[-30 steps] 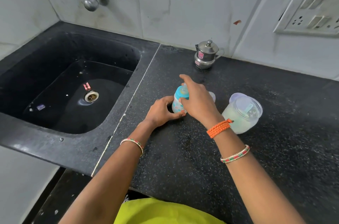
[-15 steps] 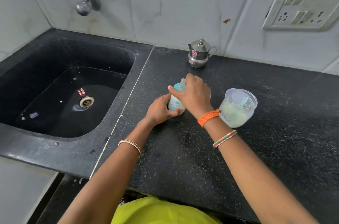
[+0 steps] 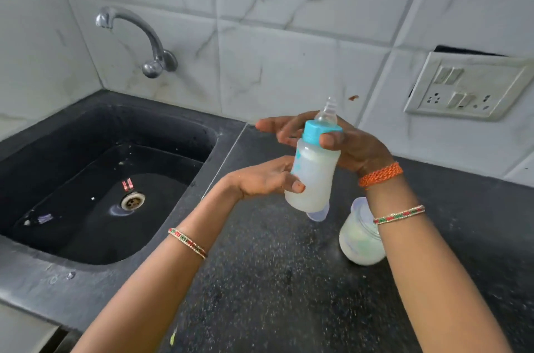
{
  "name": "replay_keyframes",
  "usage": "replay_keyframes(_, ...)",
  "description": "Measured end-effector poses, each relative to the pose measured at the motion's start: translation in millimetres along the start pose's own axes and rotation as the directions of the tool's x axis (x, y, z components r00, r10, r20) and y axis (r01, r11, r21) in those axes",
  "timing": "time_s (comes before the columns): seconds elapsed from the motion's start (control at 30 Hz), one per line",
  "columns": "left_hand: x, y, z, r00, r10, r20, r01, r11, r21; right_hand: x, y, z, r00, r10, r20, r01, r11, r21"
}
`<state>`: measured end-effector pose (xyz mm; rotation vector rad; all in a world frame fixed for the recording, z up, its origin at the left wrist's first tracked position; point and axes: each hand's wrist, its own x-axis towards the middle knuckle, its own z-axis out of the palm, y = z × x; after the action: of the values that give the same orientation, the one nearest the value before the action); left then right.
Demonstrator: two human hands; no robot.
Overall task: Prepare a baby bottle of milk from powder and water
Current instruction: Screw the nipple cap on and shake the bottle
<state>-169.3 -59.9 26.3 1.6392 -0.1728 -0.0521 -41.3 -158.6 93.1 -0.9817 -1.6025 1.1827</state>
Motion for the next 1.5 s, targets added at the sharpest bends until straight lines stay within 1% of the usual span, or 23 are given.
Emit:
replay_keyframes(0.1, 5, -2, -2, 0.995, 0.054, -0.078, -0.067, 0.983, -0.171, 9, -8, -2, 0.988, -0.002, -0.155, -0.016, 0.993, -0.120)
replay_keyframes(0.17, 6, -7, -1, 0.968, 0.067, -0.241, -0.104, 0.984, -0.146, 15, -4, 1, 0.962, -0.003, -0.272, -0.057, 0.975, -0.214)
replay_keyframes(0.27, 8, -19, 2, 0.869, 0.042, -0.493, -0.102, 0.990, -0.095, 22, 10, 10, 0.884, -0.019, -0.467, -0.115, 0.959, -0.258)
replay_keyframes(0.33, 10, -26, 8, 0.760, 0.011, -0.650, -0.081, 0.994, -0.078, 28, 24, 16, 0.795, -0.032, -0.606, -0.172, 0.946, -0.276)
replay_keyframes(0.47, 14, -46, 23, 0.397, 0.022, -0.918, 0.045, 0.998, 0.043, 38, 53, 29, 0.571, -0.033, -0.820, -0.340, 0.900, -0.273)
replay_keyframes(0.5, 14, -52, 26, 0.338, 0.015, -0.941, 0.089, 0.995, 0.048, 40, 59, 33, 0.527, -0.022, -0.850, -0.383, 0.886, -0.261)
replay_keyframes(0.53, 12, -57, 27, 0.313, -0.002, -0.950, 0.130, 0.991, 0.041, 42, 65, 37, 0.493, 0.009, -0.870, -0.418, 0.879, -0.228)
replay_keyframes(0.57, 11, -60, 27, 0.327, -0.030, -0.945, 0.157, 0.987, 0.022, 44, 68, 40, 0.470, 0.057, -0.881, -0.447, 0.876, -0.182)
replay_keyframes(0.63, 7, -62, 24, 0.437, -0.105, -0.893, 0.157, 0.987, -0.039, 43, 67, 39, 0.492, 0.155, -0.857, -0.480, 0.869, -0.118)
replay_keyframes(0.67, 5, -60, 21, 0.519, -0.129, -0.845, 0.136, 0.988, -0.067, 41, 62, 35, 0.554, 0.198, -0.809, -0.475, 0.873, -0.111)
replay_keyframes(0.7, 1, -57, 18, 0.615, -0.133, -0.778, 0.102, 0.991, -0.089, 39, 55, 31, 0.648, 0.243, -0.721, -0.448, 0.888, -0.103)
replay_keyframes(0.77, -7, -47, 10, 0.807, -0.078, -0.585, 0.008, 0.993, -0.121, 35, 37, 22, 0.840, 0.305, -0.450, -0.357, 0.933, -0.035)
replay_keyframes(0.8, -11, -41, 5, 0.880, -0.035, -0.474, -0.034, 0.990, -0.135, 33, 28, 19, 0.899, 0.303, -0.316, -0.317, 0.948, 0.007)
replay_keyframes(0.87, -17, -28, -3, 0.955, 0.033, -0.295, -0.075, 0.988, -0.132, 33, 13, 17, 0.947, 0.279, -0.158, -0.280, 0.960, 0.018)
replay_keyframes(0.93, -20, -22, -7, 0.963, 0.050, -0.265, -0.073, 0.995, -0.074, 35, 7, 18, 0.950, 0.261, -0.170, -0.278, 0.957, -0.087)
replay_keyframes(1.0, -19, -22, -7, 0.934, 0.050, -0.355, -0.056, 0.998, -0.007, 34, 9, 20, 0.946, 0.225, -0.232, -0.266, 0.950, -0.162)
replay_keyframes(1.1, -17, -34, 3, 0.840, 0.049, -0.541, -0.017, 0.998, 0.064, 23, 20, 18, 0.936, 0.202, -0.289, -0.259, 0.950, -0.174)
replay_keyframes(1.2, -14, -60, 14, 0.789, 0.059, -0.611, -0.034, 0.998, 0.053, 12, 38, 20, 0.910, 0.253, -0.329, -0.338, 0.911, -0.235)
replay_keyframes(1.3, -8, -85, 19, 0.708, 0.017, -0.706, 0.054, 0.995, 0.078, 5, 60, 23, 0.867, 0.237, -0.437, -0.399, 0.857, -0.326)
replay_keyframes(1.37, -6, -102, 18, 0.659, -0.022, -0.752, 0.144, 0.985, 0.097, -2, 76, 20, 0.835, 0.287, -0.469, -0.493, 0.768, -0.408)
replay_keyframes(1.4, -6, -111, 15, 0.640, -0.036, -0.767, 0.219, 0.966, 0.138, -7, 86, 16, 0.793, 0.350, -0.499, -0.580, 0.683, -0.443)
replay_keyframes(1.43, -7, -120, 14, 0.628, -0.043, -0.777, 0.326, 0.921, 0.212, -13, 96, 11, 0.715, 0.422, -0.557, -0.689, 0.560, -0.460)
replay_keyframes(1.5, -9, -136, 11, 0.612, -0.023, -0.790, 0.537, 0.745, 0.395, -24, 116, 2, 0.524, 0.532, -0.665, -0.851, 0.312, -0.421)
